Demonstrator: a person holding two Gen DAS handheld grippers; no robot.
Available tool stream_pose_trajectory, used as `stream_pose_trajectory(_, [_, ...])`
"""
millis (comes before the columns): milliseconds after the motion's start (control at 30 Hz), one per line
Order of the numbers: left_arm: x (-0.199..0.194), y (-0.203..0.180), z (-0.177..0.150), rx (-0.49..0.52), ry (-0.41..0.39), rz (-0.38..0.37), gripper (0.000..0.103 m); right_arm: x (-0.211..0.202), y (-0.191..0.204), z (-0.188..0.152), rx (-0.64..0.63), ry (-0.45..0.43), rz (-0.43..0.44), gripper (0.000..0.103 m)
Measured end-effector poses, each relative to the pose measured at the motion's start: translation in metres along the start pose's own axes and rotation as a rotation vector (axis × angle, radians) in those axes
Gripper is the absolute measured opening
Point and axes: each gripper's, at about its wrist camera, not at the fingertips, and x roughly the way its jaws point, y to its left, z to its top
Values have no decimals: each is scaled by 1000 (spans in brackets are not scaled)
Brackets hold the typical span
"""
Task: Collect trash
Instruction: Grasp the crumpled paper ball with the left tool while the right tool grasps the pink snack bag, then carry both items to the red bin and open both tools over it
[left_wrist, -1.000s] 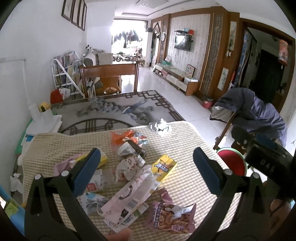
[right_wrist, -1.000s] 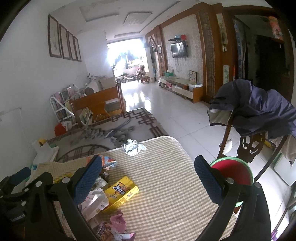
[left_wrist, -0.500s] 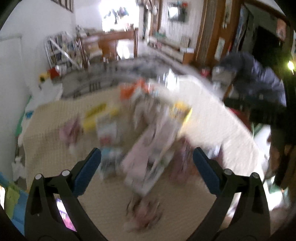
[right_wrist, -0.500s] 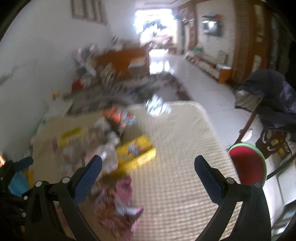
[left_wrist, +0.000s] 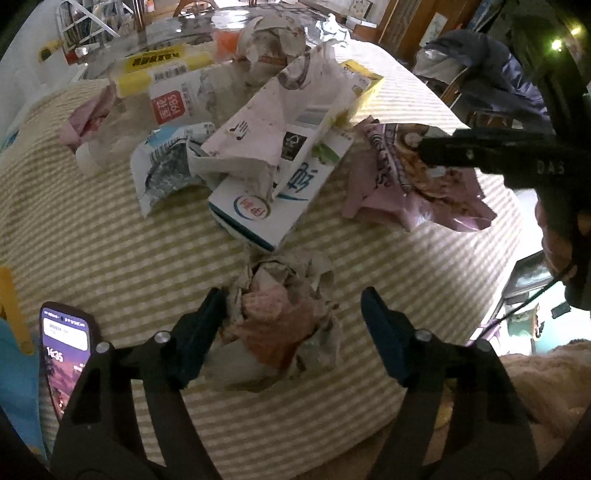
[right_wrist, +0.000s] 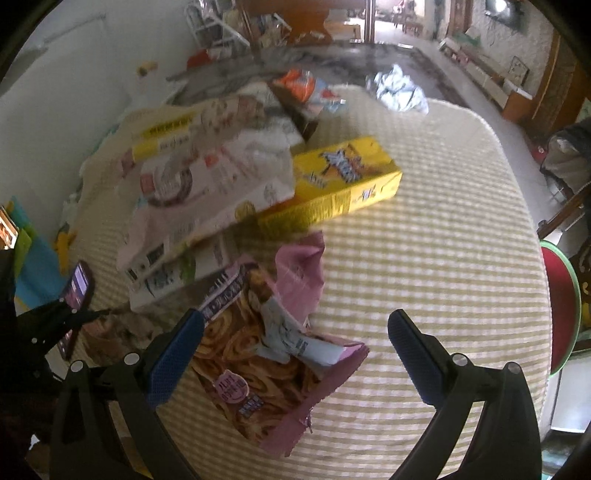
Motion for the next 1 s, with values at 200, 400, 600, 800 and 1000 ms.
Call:
stream_pose_trajectory(200, [7, 21, -1, -108, -28, 3, 47, 17, 9, -1, -18, 71, 50, 86])
stream_pose_trajectory(400, [2, 23, -9, -112, -46, 5, 40, 23, 19, 1, -49, 89, 59, 49])
stream_pose_trajectory(600, [-21, 25, -6, -132, -76, -29, 37, 10, 13, 5, -7, 57, 96, 43])
stream_pose_trajectory(800, [-57, 16, 11, -81, -157, -57, 37, -19, 2, 8, 35, -19, 117, 43])
stream_pose_trajectory(1000, [-68, -11, 45, -52, -236, -99, 37, -42, -15, 13, 87, -102, 116, 42])
